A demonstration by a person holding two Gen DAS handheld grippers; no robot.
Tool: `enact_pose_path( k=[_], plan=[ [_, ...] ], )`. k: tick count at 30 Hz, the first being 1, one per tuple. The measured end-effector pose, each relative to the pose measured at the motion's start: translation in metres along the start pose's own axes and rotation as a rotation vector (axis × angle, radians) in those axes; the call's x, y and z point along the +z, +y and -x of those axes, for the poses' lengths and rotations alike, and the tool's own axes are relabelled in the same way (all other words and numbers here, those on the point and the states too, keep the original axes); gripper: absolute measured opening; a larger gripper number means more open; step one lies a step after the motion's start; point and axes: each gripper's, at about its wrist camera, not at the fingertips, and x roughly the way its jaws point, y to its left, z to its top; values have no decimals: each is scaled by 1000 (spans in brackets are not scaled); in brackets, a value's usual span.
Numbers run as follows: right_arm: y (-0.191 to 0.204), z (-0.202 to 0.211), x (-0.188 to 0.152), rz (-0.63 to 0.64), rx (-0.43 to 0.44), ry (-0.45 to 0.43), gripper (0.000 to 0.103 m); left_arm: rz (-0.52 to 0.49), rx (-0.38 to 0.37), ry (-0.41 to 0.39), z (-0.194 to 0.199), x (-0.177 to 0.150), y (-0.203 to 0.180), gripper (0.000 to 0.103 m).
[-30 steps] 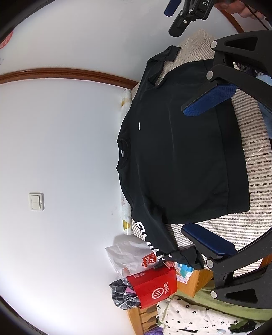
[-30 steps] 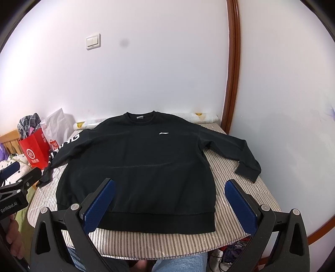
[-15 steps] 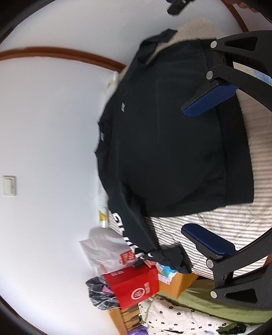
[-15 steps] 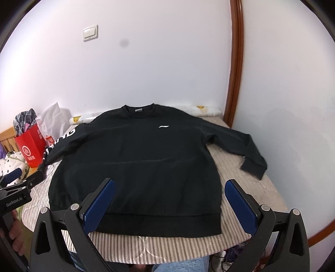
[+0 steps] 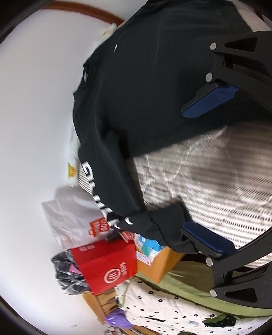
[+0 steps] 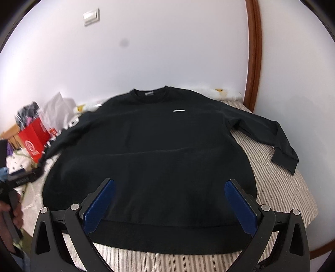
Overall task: Fold small clothes
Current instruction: 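Grasp the lettered sleeve cuff of the sweatshirt with the left gripper, then fold the lettered sleeve across the sweatshirt body with the left gripper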
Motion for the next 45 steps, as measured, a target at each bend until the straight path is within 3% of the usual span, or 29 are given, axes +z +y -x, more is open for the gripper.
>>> enact_pose_path(
  k=[10,17,19,21,24,28,34,39,45],
  plan=[
    [20,-48,10,37,17,53,102,88,11,63,-60,16,41,77],
    [35,-78,15,83,5,104,102,53,104,70,-86,24,46,58],
    [36,-84,14,94,-8,118,102,46,152,63,-87,26,46,35],
    [36,-89,12,101,-19,131,102,33,198,66,-90,29,48,21],
    [37,-94,11,114,-18,139,102,58,161,76,-88,34,57,13],
    [37,-99,12,126,-8,142,102,76,141,62,-75,44,59,11],
    [23,-91,13,122,10,102,102,101,32,13,-45,66,41,11],
    [-5,-83,11,67,26,84,102,24,-36,-39,-17,94,-15,10],
    [-41,-70,2,24,26,63,102,-70,-158,-88,6,121,-107,10]
  ],
)
